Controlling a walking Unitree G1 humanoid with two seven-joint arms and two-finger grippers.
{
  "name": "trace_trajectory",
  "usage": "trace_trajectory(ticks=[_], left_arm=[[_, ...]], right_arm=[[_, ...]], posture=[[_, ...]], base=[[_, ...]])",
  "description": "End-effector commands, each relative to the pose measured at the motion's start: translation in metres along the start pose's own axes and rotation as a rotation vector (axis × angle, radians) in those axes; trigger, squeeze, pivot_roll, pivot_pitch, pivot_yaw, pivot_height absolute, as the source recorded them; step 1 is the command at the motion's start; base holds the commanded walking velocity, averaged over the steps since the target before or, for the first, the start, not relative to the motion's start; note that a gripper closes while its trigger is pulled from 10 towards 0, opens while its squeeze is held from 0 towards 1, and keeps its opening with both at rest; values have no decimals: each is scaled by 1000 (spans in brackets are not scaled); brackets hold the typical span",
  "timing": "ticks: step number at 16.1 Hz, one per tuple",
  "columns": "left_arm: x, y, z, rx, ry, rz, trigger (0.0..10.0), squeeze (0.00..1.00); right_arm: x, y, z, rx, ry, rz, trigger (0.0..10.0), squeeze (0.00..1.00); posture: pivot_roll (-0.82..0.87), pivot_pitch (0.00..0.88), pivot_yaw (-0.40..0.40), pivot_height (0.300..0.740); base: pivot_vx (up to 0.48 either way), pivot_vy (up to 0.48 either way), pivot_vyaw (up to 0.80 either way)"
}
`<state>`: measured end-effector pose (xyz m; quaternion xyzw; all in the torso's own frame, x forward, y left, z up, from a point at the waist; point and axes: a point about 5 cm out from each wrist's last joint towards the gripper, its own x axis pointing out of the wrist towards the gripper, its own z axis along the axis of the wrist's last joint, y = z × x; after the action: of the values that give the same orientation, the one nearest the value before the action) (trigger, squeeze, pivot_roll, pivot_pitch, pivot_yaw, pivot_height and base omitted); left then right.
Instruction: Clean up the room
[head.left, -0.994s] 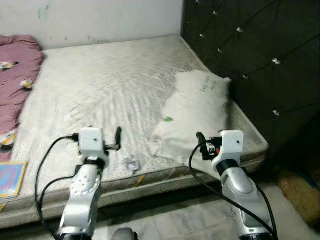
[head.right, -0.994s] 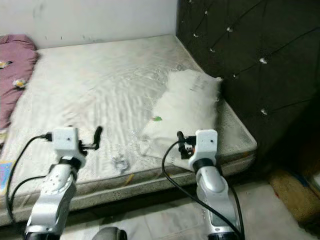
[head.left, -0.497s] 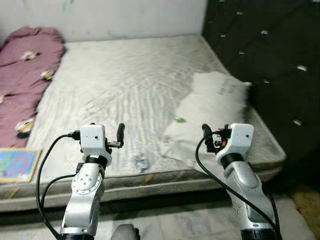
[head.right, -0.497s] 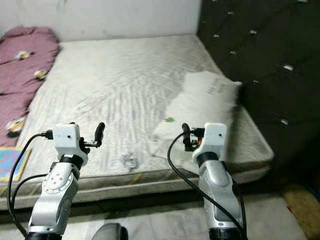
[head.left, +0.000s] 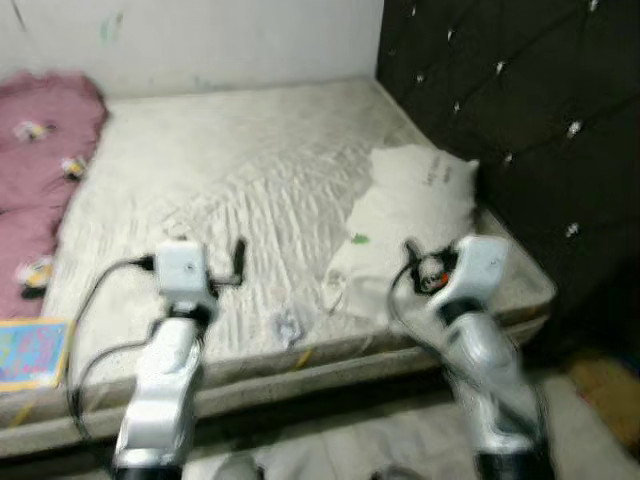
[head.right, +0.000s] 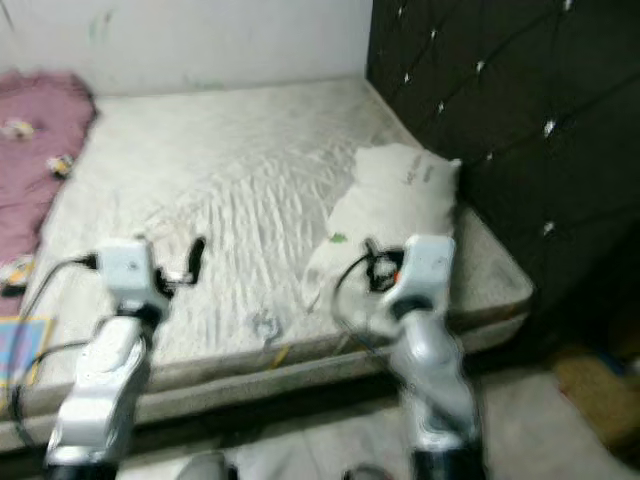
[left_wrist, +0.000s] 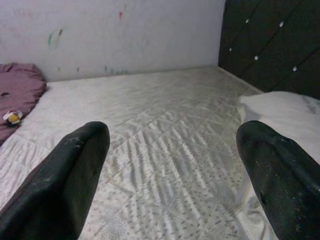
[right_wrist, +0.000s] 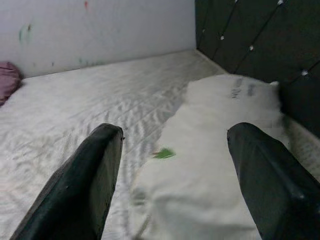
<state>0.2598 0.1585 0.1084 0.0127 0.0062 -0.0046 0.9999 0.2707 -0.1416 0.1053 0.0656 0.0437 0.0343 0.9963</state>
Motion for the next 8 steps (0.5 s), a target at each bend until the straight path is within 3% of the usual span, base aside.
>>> trace_trajectory(ticks=[1,4,8], left_arm=[[2,-2,6,-2,-21,-16,10000,0],[1,-5,10,-26,-36,-52,10000,0],[-3,-5,9,-33,-29,-65,10000,0]], right_arm=[[1,-1,5,-24,-16,5,10000,0],[-1,-1,4,-16,-8,15,10000,0],[-4,2,6,-22,-19,34,10000,0]], posture=[[17,0,-9,740],[15,0,-8,740],[14,0,-5,740]], base=[[0,0,0],[0,0,0],[281,0,0]])
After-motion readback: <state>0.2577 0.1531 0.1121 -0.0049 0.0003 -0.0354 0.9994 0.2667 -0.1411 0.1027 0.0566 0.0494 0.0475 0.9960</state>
